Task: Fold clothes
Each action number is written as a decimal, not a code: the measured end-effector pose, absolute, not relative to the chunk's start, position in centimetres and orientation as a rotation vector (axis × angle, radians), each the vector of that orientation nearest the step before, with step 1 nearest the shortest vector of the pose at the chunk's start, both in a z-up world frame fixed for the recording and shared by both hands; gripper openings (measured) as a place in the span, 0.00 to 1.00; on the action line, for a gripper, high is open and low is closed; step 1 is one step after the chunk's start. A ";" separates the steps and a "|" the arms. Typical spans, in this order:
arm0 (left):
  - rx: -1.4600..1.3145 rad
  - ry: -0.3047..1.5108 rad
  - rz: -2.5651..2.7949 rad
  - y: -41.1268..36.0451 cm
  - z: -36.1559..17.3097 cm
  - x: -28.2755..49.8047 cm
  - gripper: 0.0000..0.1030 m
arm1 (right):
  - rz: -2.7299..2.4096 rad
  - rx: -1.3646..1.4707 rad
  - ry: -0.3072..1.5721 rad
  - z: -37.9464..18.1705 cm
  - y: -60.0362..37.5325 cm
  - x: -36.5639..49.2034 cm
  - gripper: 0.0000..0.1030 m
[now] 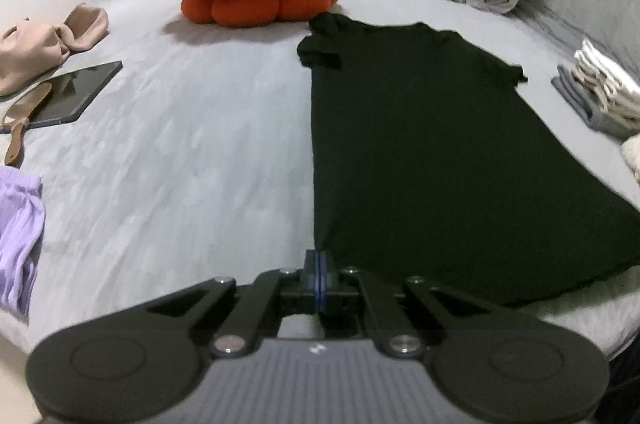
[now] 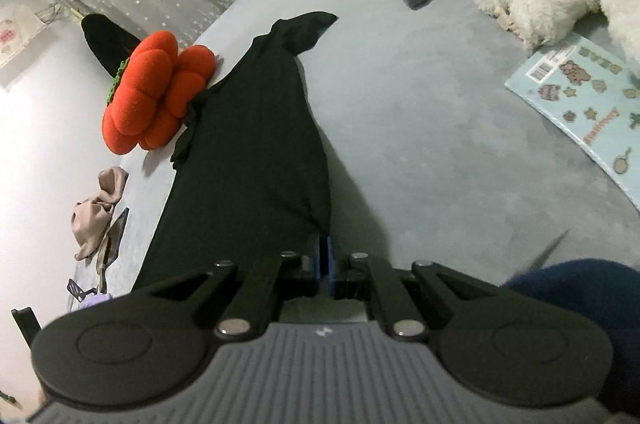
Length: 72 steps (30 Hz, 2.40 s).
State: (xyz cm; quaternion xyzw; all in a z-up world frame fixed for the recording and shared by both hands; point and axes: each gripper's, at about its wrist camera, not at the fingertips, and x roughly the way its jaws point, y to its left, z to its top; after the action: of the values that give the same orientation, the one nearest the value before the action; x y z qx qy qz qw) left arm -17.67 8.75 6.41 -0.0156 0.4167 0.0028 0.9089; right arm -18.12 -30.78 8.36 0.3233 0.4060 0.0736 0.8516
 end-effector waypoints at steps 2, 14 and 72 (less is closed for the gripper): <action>-0.015 0.869 0.012 8.4 6.1 -18.0 0.00 | 0.142 0.644 0.862 8.3 -30.4 -18.2 0.05; 0.054 0.929 0.052 7.4 3.8 -18.1 0.01 | 0.162 0.459 0.842 10.1 -28.2 -20.0 0.05; -0.022 0.662 0.068 12.8 2.8 16.0 0.03 | 0.196 0.097 0.812 4.0 -24.3 8.9 0.54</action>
State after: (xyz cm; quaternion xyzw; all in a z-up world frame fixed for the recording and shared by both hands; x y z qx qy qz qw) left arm 16.02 12.76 2.84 -0.0106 0.3250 0.0332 0.9451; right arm 8.87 -24.26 4.04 0.0473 0.3942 0.0953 0.9128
